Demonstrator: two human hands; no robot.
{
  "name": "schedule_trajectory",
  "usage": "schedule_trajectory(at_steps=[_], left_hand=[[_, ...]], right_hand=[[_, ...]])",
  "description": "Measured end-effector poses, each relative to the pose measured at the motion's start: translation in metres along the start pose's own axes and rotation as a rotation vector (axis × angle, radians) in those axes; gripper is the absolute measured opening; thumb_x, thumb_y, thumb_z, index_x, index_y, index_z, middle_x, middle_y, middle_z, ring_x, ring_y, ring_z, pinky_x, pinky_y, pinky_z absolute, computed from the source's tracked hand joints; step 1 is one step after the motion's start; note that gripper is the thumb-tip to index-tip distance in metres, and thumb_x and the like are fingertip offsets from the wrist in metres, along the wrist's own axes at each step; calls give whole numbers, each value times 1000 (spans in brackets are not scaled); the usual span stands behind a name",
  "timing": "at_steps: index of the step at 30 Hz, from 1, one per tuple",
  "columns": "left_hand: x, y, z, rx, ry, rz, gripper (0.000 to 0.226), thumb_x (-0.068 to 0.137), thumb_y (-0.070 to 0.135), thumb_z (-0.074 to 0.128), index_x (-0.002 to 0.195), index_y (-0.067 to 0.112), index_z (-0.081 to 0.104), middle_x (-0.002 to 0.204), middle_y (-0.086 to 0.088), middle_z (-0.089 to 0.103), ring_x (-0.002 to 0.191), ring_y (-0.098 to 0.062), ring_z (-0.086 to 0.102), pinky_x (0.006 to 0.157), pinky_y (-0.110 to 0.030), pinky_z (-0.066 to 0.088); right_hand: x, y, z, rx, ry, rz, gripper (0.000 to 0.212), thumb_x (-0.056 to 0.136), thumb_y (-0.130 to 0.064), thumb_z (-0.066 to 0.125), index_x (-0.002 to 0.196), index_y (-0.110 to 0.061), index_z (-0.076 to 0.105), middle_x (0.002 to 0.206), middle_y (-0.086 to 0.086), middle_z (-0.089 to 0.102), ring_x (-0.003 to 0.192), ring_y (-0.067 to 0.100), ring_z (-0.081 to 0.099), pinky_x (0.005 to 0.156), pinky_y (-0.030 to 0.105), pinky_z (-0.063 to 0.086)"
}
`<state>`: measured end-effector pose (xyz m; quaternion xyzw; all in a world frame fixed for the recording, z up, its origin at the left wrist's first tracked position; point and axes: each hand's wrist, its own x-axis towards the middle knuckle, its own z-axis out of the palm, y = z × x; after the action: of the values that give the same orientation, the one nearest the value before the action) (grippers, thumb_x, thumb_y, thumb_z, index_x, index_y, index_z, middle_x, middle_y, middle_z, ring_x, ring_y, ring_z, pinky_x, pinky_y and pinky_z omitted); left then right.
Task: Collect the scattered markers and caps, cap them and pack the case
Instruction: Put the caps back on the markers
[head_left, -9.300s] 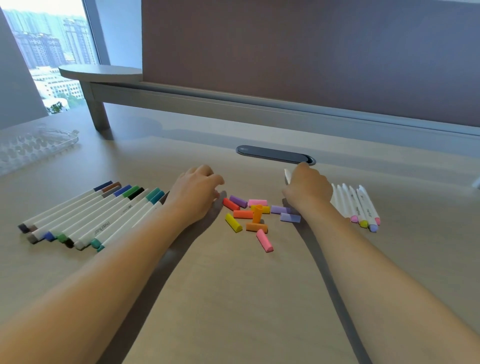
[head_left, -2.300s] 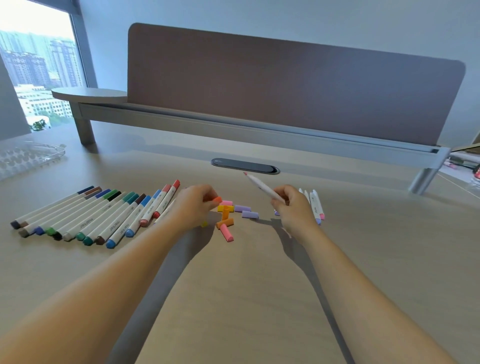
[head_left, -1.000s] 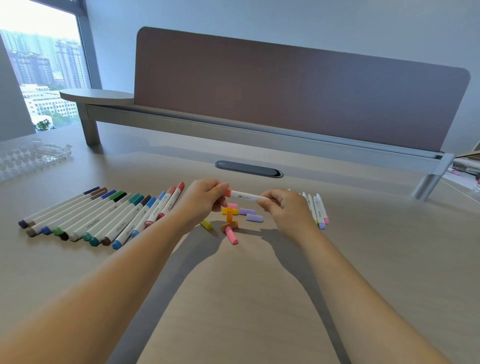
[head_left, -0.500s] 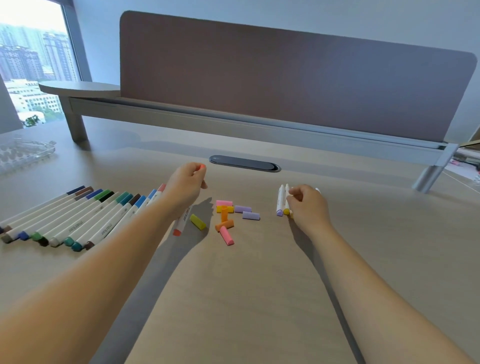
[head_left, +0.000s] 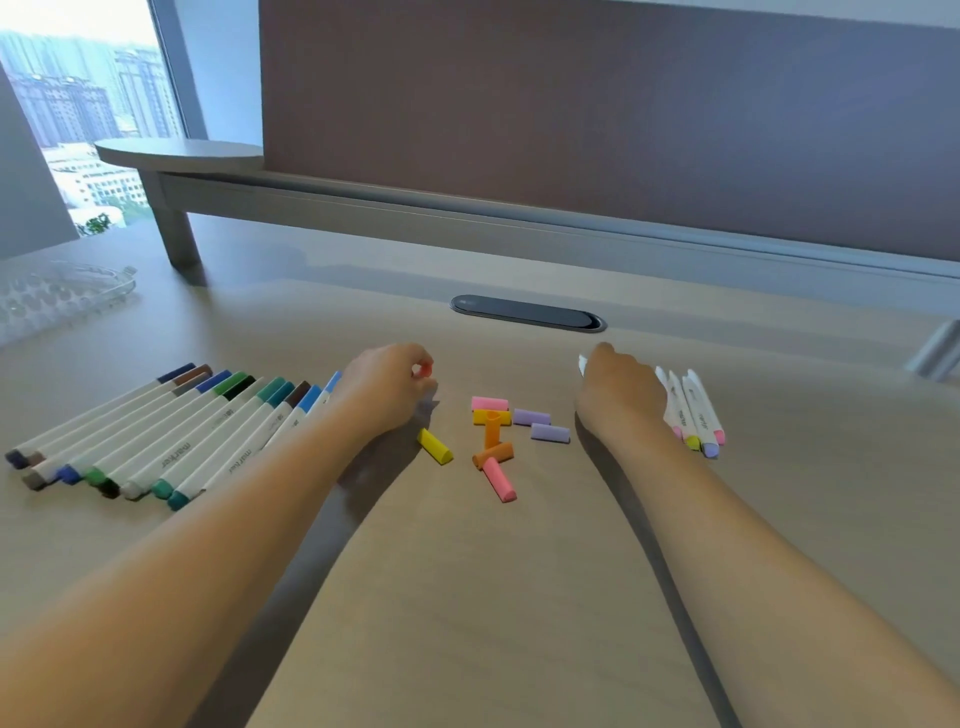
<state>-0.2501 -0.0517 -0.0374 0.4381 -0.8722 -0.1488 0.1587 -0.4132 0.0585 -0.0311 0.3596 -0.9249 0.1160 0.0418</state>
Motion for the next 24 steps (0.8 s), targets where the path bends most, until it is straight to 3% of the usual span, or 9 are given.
schedule_trajectory(at_steps=[4, 9, 12, 14, 18, 21, 24], left_hand=[[-6, -9, 1, 87, 21, 33, 30, 94, 20, 44, 122, 13, 52, 119, -9, 57, 110, -25, 53, 95, -33, 40], [-10, -10, 0, 127, 123, 92, 34, 94, 24, 45, 127, 17, 50, 127, -8, 47, 118, -25, 45, 101, -36, 38], [-13, 7, -4, 111, 118, 152, 33, 94, 24, 47, 126, 18, 52, 129, -6, 48, 119, -22, 46, 100, -32, 39], [-18, 23, -7, 45, 85, 192, 32, 94, 23, 46, 124, 17, 54, 127, -5, 50, 117, -21, 47, 97, -30, 40], [-28, 55, -4, -10, 9, 289, 29, 94, 24, 47, 120, 17, 57, 122, -3, 54, 111, -18, 49, 90, -25, 39], [-32, 71, 1, 62, -56, 332, 27, 94, 23, 48, 119, 20, 59, 122, -1, 55, 111, -19, 49, 92, -27, 41], [-29, 79, 9, 187, -123, 321, 30, 93, 22, 48, 122, 23, 57, 126, 0, 55, 113, -20, 50, 97, -31, 44]], right_hand=[[-4, -2, -5, 112, 16, -32, 25, 91, -6, 48, 116, -3, 49, 115, 15, 60, 104, 31, 58, 70, 30, 36], [-8, 6, -23, 810, -75, 124, 37, 86, -5, 54, 123, -9, 51, 114, 9, 56, 83, 27, 63, 51, 19, 49], [-13, 16, -32, 1062, -138, 184, 29, 88, -2, 52, 116, -6, 54, 115, 20, 59, 90, 35, 64, 78, 41, 57], [-22, 23, -37, 1133, -158, 169, 23, 89, 1, 49, 111, -3, 57, 101, 20, 60, 82, 34, 62, 77, 43, 54], [-36, 37, -39, 1174, -159, 153, 24, 89, 3, 43, 105, -3, 60, 77, 10, 58, 64, 24, 58, 57, 29, 53], [-44, 46, -35, 1207, -169, 170, 25, 90, 0, 44, 109, -4, 58, 84, 12, 59, 62, 19, 57, 43, 20, 51], [-49, 55, -28, 1283, -174, 197, 29, 90, 0, 43, 114, -3, 58, 93, 15, 58, 64, 19, 57, 43, 23, 51]])
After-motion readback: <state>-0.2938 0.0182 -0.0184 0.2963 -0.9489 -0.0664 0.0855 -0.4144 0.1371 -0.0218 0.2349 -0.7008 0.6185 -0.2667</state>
